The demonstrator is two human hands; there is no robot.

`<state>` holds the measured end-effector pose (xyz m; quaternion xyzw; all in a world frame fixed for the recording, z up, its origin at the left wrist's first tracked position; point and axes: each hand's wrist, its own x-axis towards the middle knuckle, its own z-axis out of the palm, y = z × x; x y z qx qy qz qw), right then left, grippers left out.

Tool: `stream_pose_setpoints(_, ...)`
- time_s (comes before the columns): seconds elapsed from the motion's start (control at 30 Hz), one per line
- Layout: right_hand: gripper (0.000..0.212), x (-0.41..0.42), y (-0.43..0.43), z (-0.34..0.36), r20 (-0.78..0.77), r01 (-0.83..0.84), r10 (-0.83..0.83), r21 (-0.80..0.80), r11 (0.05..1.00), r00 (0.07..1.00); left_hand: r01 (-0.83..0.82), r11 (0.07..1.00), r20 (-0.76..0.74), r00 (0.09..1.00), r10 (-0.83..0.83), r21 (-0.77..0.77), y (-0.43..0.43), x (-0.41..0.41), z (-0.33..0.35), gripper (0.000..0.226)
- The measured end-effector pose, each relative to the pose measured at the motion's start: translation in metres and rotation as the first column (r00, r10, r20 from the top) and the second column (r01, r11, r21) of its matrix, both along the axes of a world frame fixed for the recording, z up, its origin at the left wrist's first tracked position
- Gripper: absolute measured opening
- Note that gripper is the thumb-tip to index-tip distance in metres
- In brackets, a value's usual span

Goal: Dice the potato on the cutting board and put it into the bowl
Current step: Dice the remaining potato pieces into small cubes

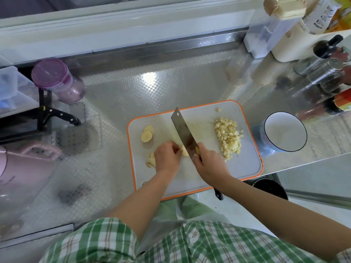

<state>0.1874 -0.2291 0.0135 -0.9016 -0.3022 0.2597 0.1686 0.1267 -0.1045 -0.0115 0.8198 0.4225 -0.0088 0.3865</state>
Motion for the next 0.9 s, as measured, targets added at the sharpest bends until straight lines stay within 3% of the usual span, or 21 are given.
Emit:
stream_pose_setpoints(0.13, 0.009, -0.003, 0.0, 0.002, 0.031, -0.086, 0.088, -0.06, 0.994, 0.996, -0.023, 1.0, -0.002, 1.0, 0.023, -0.011, 0.0, 0.0, -0.001, 0.004)
stream_pose_setpoints(0.43, 0.006, -0.007, 0.003, -0.008, 0.066, -0.097, 0.106, -0.131, 0.987, 0.992, -0.056, 0.998, -0.011, 0.998, 0.055, -0.039, -0.001, 0.004, -0.003, 0.005)
stream_pose_setpoints(0.6, 0.023, -0.01, 0.008, -0.016, 0.077, -0.08, 0.093, -0.153, 0.985, 0.993, -0.056, 0.997, -0.024, 0.998, 0.055, -0.049, 0.0, 0.004, -0.003, 0.005)
stream_pose_setpoints(0.77, 0.007, 0.001, 0.008, -0.014, -0.026, 0.07, -0.069, 0.031, 0.997, 0.997, -0.067, 0.993, -0.02, 0.998, 0.066, -0.095, 0.004, 0.001, -0.006, 0.005)
stream_pose_setpoints(0.9, 0.014, 0.006, 0.009, -0.002, -0.042, 0.123, -0.119, 0.142, 0.982, 0.992, -0.082, 0.996, -0.003, 0.997, 0.082, -0.024, 0.011, -0.004, -0.004, 0.01)
